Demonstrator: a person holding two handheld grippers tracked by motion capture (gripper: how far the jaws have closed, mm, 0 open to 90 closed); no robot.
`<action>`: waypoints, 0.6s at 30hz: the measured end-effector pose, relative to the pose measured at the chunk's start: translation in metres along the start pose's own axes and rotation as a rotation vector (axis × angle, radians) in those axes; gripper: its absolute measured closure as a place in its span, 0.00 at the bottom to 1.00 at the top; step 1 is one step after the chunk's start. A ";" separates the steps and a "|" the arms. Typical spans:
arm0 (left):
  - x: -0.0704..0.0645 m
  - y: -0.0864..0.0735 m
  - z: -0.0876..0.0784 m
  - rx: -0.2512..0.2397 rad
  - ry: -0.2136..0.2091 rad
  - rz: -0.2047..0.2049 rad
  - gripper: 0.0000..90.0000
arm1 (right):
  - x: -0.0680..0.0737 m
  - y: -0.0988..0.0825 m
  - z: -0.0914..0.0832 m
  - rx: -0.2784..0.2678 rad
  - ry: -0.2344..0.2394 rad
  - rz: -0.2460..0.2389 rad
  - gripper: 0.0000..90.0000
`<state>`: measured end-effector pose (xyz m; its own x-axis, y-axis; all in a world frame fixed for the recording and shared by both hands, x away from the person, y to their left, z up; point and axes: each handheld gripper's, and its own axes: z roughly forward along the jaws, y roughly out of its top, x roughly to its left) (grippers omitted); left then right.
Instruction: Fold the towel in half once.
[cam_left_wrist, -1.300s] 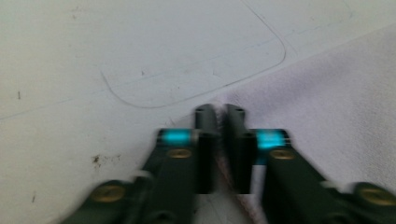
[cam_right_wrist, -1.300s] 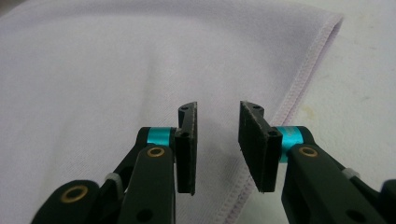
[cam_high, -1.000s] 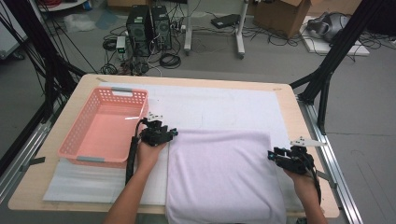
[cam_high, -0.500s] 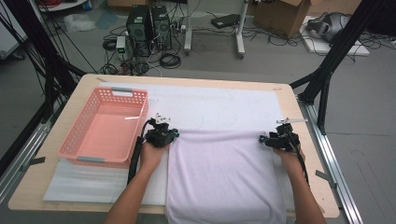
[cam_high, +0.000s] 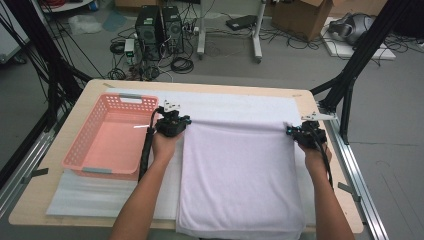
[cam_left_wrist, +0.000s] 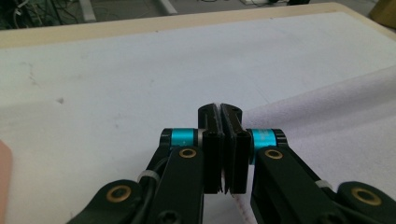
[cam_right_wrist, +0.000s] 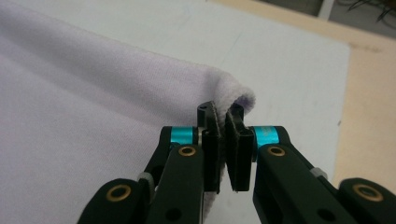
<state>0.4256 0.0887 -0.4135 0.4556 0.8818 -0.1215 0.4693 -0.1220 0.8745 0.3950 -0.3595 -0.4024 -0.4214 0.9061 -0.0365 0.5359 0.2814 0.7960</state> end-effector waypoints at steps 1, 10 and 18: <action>0.001 0.002 0.002 -0.001 0.001 0.007 0.97 | -0.001 0.005 0.001 -0.004 -0.010 -0.004 0.96; 0.012 0.025 0.019 -0.054 0.002 -0.005 0.97 | -0.012 0.026 0.020 -0.057 -0.064 0.015 0.96; 0.017 0.039 0.023 -0.086 0.012 -0.009 0.97 | -0.016 0.042 0.028 -0.110 -0.097 0.048 0.96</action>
<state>0.4692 0.0883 -0.3918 0.4421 0.8882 -0.1248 0.4068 -0.0746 0.9105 0.4450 -0.3528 -0.3853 -0.3217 0.9455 -0.0503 0.4683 0.2051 0.8595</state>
